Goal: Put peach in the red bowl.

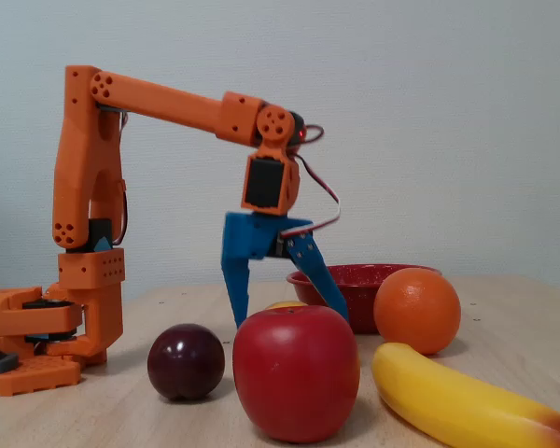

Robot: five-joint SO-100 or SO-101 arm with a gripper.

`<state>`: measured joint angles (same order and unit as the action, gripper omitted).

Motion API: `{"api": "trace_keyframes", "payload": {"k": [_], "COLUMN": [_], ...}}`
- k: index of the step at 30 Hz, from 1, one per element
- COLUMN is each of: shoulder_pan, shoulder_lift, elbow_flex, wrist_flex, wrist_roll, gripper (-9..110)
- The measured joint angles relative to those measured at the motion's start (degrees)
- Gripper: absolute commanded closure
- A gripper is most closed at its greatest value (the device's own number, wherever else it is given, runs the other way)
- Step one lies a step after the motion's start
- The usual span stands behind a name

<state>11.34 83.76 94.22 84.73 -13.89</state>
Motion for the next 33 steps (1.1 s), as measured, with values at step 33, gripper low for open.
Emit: {"api": "trace_keyframes", "payload": {"k": [33], "shoulder_pan": [-1.5], "shoulder_lift": [-6.3], "elbow_flex": [-0.2], "wrist_flex": [-3.2], "wrist_roll": [-0.5], "gripper": [62]}}
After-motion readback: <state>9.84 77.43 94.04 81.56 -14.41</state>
